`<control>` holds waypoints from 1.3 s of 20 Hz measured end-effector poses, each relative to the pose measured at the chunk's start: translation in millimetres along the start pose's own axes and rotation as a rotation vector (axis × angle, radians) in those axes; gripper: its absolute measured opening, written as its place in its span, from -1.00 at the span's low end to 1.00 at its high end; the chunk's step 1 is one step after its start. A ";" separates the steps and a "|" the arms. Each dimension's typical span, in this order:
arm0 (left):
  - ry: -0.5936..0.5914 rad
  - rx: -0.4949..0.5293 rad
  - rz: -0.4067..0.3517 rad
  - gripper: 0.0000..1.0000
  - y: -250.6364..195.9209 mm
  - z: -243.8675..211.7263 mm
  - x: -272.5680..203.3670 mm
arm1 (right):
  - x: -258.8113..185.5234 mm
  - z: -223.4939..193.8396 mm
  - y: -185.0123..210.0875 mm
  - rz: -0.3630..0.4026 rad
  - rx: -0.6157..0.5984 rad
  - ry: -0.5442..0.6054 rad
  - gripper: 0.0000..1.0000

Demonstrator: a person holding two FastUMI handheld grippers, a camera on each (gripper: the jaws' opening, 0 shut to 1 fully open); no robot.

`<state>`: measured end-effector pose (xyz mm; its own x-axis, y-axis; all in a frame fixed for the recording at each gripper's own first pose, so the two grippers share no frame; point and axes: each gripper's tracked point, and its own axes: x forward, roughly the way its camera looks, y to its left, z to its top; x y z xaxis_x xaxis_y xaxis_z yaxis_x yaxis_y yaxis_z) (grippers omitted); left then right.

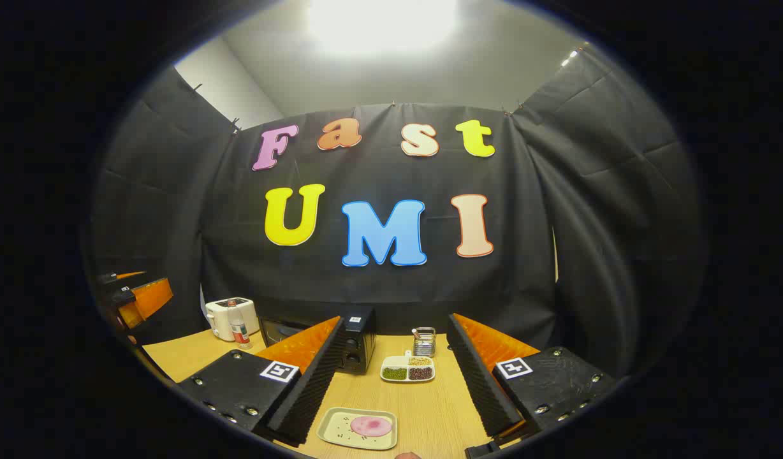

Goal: Open the electric oven with the left hand, put the food in, and close the electric oven.

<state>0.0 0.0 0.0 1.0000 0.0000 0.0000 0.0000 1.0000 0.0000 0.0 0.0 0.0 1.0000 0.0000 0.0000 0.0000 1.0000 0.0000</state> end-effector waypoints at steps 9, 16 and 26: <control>0.020 -0.027 -0.019 1.00 -21.8 -6.7 1.3 | -5.0 3.3 -6.9 0.012 -0.018 -0.016 0.94; 0.032 -0.018 -0.028 1.00 -42.5 -6.0 3.2 | -5.6 -10.1 -22.3 0.017 0.006 0.008 0.94; 0.019 0.020 -0.006 0.95 -63.0 -7.4 44.6 | 0.6 -21.8 -37.3 0.100 0.032 0.021 0.94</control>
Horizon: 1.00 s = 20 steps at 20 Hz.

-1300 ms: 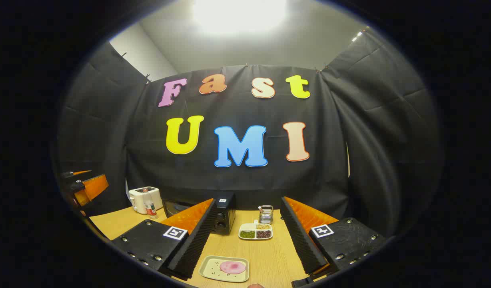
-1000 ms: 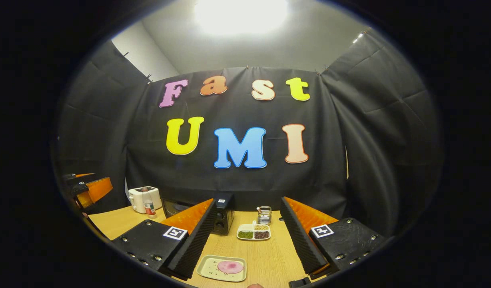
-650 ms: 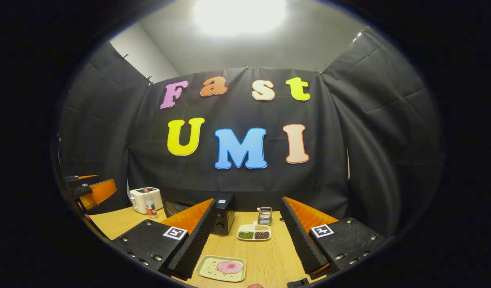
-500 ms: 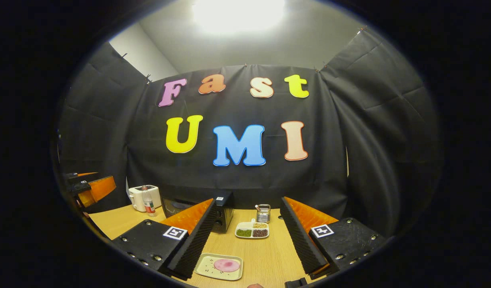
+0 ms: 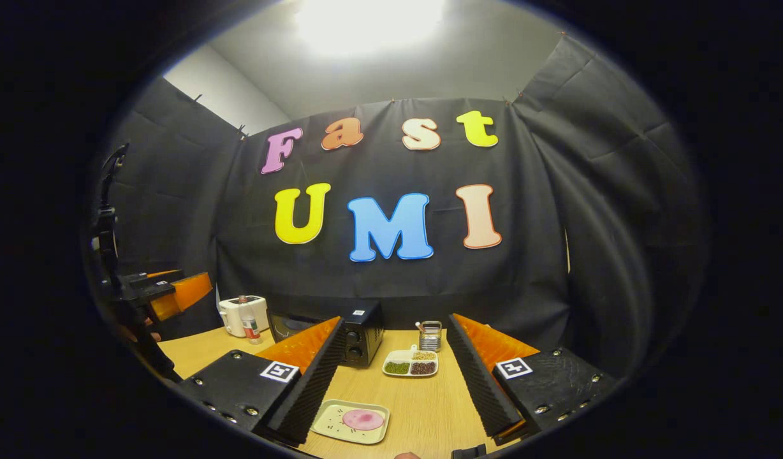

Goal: Open the electric oven with the left hand, put the food in, and close the electric oven.

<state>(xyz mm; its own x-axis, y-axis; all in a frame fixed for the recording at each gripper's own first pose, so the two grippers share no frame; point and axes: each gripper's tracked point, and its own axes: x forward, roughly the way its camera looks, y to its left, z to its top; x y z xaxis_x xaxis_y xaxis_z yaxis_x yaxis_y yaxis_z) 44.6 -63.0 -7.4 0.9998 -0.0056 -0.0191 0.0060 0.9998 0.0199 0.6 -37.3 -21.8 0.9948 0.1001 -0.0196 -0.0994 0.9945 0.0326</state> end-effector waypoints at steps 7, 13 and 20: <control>0.041 -0.004 -0.036 1.00 0.4 -30.8 81.2 | 20.6 -11.2 -1.1 -0.032 0.007 0.023 0.94; 0.083 -0.043 -0.088 1.00 9.8 -72.5 172.7 | 47.1 -2.0 -10.6 -0.163 -0.004 -0.001 0.94; 0.162 -0.034 -0.159 1.00 1.7 -141.7 262.7 | 68.8 -4.0 -18.3 -0.307 -0.011 0.008 0.94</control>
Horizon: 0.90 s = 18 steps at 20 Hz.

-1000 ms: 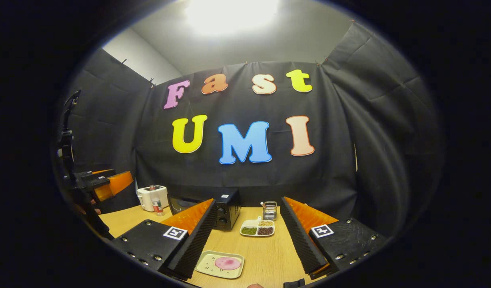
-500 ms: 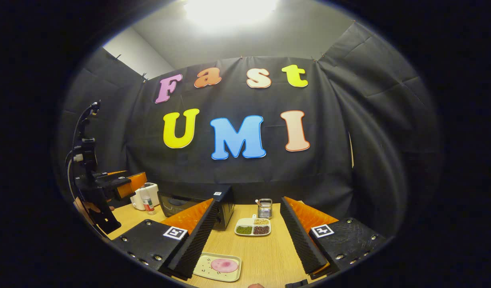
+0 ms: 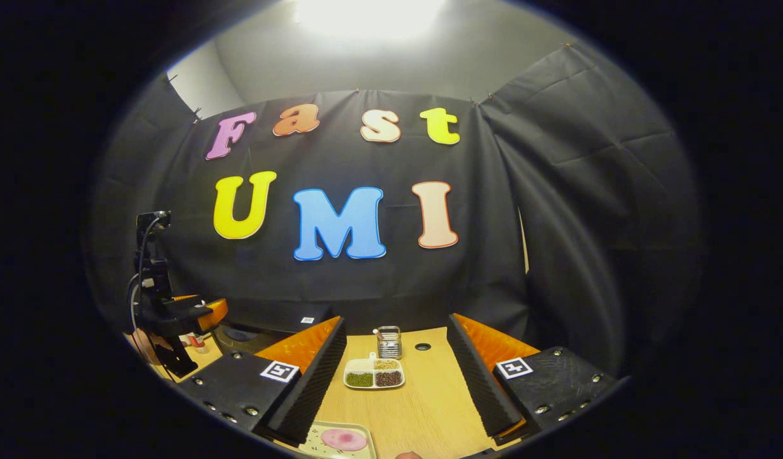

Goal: Open the electric oven with the left hand, put the food in, and close the electric oven.

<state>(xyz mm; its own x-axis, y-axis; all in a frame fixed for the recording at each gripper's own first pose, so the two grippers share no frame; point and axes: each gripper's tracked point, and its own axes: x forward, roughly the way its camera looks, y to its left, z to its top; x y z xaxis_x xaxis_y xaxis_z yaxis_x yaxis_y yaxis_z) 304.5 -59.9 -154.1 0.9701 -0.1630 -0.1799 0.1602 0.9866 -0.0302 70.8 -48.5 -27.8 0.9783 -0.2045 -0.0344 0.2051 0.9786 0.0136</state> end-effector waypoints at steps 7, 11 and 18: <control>0.096 -0.015 -0.020 1.00 -0.7 -61.3 61.9 | 14.1 -10.0 16.4 -0.034 -0.022 0.034 0.94; 0.132 -0.026 0.009 0.96 6.7 -80.7 70.6 | 17.8 -11.4 19.8 -0.024 -0.047 0.042 0.94; 0.113 0.030 0.035 0.94 10.1 -82.7 67.2 | 16.8 -3.1 10.4 -0.008 -0.039 0.031 0.93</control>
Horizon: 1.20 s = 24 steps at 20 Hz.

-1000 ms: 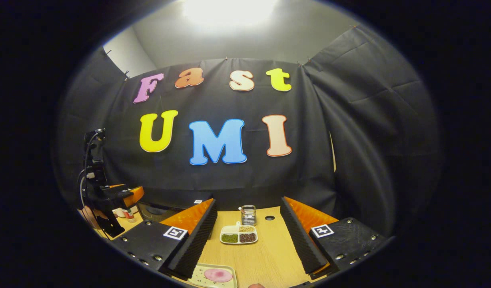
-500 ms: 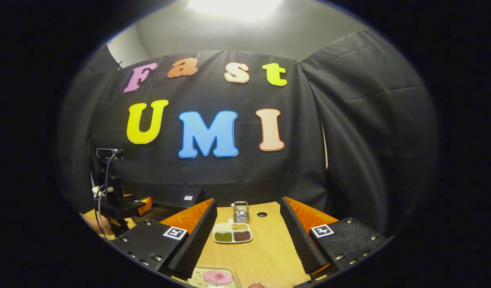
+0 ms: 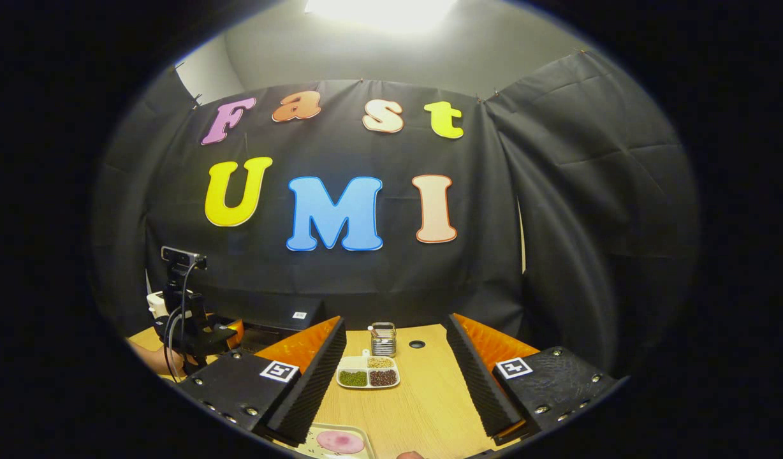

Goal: Open the electric oven with the left hand, put the food in, and close the electric oven.

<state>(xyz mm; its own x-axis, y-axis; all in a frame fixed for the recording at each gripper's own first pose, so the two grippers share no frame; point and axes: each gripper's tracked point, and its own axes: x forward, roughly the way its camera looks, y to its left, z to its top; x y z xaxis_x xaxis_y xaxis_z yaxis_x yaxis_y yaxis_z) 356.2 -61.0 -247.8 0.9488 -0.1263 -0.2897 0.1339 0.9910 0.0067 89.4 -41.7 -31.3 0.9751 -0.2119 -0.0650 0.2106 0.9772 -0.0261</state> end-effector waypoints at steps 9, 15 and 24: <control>0.062 -0.028 0.057 0.94 -3.4 -47.4 -71.1 | -15.7 -9.9 -5.9 0.081 -0.026 0.013 0.94; 0.199 -0.153 0.075 1.00 -6.5 -106.7 -107.1 | -36.3 -33.2 -3.0 0.164 -0.032 0.082 0.94; 0.292 -0.062 0.126 0.86 -3.9 -152.7 -155.8 | -62.2 -56.1 -1.1 0.253 -0.022 0.148 0.94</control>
<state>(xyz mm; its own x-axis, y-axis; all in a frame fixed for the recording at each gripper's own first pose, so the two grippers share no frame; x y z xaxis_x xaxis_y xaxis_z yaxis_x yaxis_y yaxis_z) 164.1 -38.3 -348.9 0.8332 0.0074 -0.5529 -0.0057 1.0000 0.0048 24.6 -30.3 -83.2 0.9755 0.0372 -0.2170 -0.0408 0.9991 -0.0119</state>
